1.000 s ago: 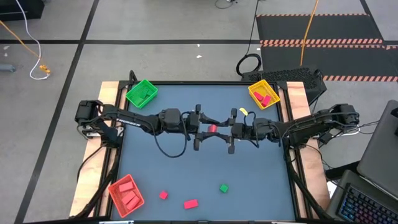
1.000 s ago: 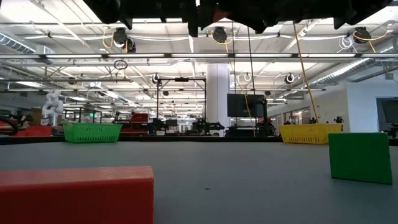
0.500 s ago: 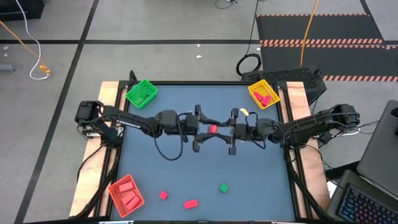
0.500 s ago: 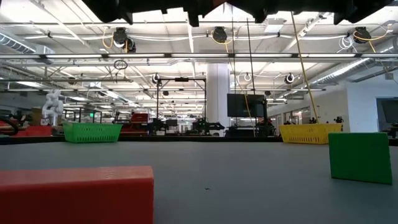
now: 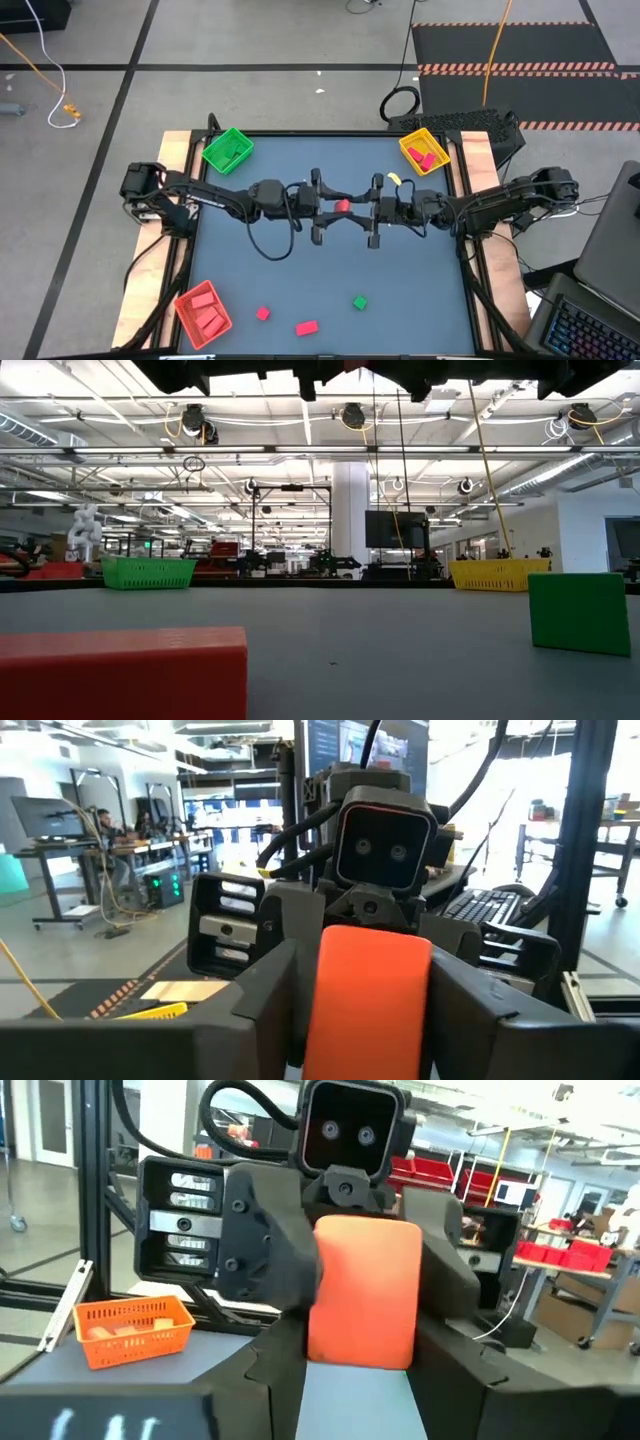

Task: Sort & place blocks by color
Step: Put the orange block into the orange bin

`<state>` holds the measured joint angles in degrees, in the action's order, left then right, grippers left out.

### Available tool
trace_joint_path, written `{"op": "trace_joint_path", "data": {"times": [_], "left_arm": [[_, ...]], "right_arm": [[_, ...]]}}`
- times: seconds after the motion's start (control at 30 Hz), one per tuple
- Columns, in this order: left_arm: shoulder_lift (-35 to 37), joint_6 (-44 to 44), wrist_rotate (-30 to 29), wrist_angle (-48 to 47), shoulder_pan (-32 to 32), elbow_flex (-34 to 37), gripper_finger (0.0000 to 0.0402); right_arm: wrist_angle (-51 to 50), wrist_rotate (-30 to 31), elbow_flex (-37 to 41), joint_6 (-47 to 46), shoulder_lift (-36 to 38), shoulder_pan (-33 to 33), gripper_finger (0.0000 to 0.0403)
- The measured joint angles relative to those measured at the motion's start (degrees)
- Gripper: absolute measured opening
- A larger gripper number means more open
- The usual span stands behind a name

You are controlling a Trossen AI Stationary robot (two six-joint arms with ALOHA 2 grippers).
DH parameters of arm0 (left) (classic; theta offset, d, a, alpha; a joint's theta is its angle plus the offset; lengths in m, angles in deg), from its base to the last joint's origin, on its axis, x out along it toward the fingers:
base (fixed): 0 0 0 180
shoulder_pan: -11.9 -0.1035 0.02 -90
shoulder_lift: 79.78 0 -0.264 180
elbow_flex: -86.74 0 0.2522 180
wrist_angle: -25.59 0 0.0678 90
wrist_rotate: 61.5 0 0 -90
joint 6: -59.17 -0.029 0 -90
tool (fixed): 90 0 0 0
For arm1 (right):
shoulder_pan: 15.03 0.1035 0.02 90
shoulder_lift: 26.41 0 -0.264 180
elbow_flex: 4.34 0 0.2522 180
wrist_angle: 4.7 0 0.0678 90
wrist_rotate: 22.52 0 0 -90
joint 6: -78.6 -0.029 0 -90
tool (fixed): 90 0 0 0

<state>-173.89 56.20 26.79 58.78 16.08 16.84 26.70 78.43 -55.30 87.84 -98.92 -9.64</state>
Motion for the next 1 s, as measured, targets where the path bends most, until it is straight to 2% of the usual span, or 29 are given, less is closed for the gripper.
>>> {"op": "trace_joint_path", "data": {"times": [0.1, 0.53, 0.77, 1.0], "left_arm": [[0.2, 0.1, -0.4, -0.5, 0.1, -0.1, 0.0135], [0.8, 0.2, -1.0, -2.9, -0.3, -0.1, 0.0133], [4.5, -1.2, -1.2, -11.5, -0.3, -0.1, 0.0133], [11.1, -1.3, -5.9, -22.7, -0.1, -0.2, 0.0133]], "right_arm": [[-0.1, -0.3, 0.1, -0.7, 0.0, 0.0, 0.0155], [-1.3, -0.3, 0.1, -1.0, -0.1, -0.1, 0.0168], [-1.6, -0.4, 0.1, -0.8, -0.1, -0.1, 0.0169], [-4.5, -0.3, 0.1, 0.5, -0.1, -0.1, 0.0169]]}}
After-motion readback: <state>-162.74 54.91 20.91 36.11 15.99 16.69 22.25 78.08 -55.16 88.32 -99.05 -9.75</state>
